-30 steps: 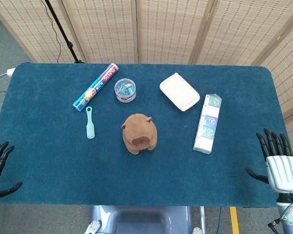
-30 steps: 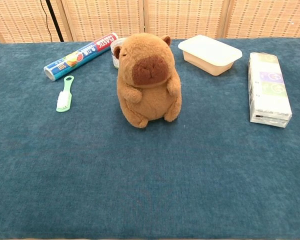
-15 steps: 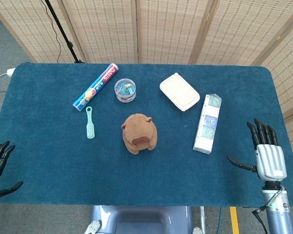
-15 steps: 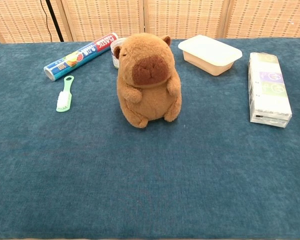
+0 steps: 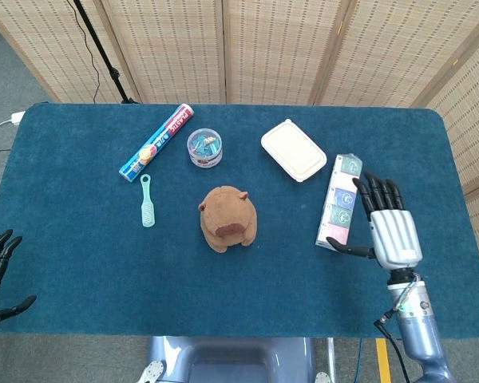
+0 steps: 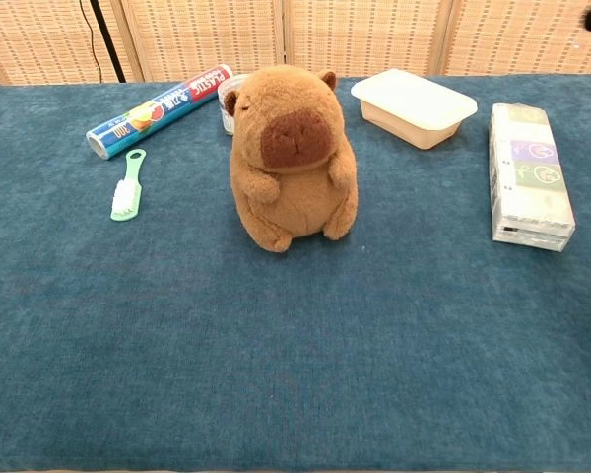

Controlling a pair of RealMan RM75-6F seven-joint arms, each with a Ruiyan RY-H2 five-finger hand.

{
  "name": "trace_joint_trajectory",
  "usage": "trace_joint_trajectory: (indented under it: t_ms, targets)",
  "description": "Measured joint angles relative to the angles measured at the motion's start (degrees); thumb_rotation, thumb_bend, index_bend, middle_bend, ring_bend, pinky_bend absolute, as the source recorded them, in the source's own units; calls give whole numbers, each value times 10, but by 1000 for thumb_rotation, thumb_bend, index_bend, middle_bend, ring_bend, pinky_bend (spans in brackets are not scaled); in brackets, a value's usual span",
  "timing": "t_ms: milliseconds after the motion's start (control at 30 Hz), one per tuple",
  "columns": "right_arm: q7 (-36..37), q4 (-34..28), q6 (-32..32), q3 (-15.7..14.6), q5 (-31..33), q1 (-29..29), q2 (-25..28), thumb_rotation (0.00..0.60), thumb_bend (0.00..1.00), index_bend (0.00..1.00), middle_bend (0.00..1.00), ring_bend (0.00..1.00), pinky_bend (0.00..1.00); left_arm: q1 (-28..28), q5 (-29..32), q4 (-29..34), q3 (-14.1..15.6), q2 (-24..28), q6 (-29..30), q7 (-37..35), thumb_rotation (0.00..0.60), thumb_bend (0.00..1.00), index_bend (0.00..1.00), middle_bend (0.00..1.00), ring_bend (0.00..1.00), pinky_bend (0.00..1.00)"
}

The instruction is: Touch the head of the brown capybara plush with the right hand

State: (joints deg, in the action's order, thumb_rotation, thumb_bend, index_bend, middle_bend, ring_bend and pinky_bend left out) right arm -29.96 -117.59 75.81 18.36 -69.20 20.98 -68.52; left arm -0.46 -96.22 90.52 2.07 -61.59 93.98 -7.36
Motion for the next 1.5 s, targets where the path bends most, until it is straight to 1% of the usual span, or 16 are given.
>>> trace_joint_trajectory:
  t_ms: [200, 367, 500, 633, 833, 1100, 1267, 1500]
  targets:
    - [-42, 3, -35, 31, 59, 74, -53, 192, 0, 0, 0, 0, 0, -2, 4, 1, -2, 2, -4, -5, 600, 0, 0, 0, 0, 0]
    - [-72, 43, -64, 57, 123, 144, -107, 189, 0, 0, 0, 0, 0, -2, 10, 1, -4, 6, -5, -15, 600, 0, 0, 0, 0, 0]
    - [-94, 72, -80, 80, 186, 198, -153, 191, 0, 0, 0, 0, 0, -4, 13, 0, -6, 5, -9, -10, 600, 0, 0, 0, 0, 0]
    - [-113, 93, -89, 95, 223, 246, -188, 185, 0, 0, 0, 0, 0, -7, 18, 3, -7, 5, -17, -7, 600, 0, 0, 0, 0, 0]
    - [-125, 154, -103, 95, 235, 299, -241, 179, 0, 0, 0, 0, 0, -9, 23, 6, -9, 5, -21, 1, 600, 0, 0, 0, 0, 0]
    - [-105, 249, -126, 82, 231, 347, -299, 173, 0, 0, 0, 0, 0, -10, 28, 7, -11, 7, -27, -5, 600, 0, 0, 0, 0, 0]
    - [-82, 282, -134, 73, 230, 366, -329, 173, 0, 0, 0, 0, 0, -12, 32, 8, -12, 8, -31, -2, 600, 0, 0, 0, 0, 0]
    - [-75, 340, -142, 87, 249, 409, -374, 171, 0, 0, 0, 0, 0, -13, 34, 10, -12, 9, -34, -5, 600, 0, 0, 0, 0, 0]
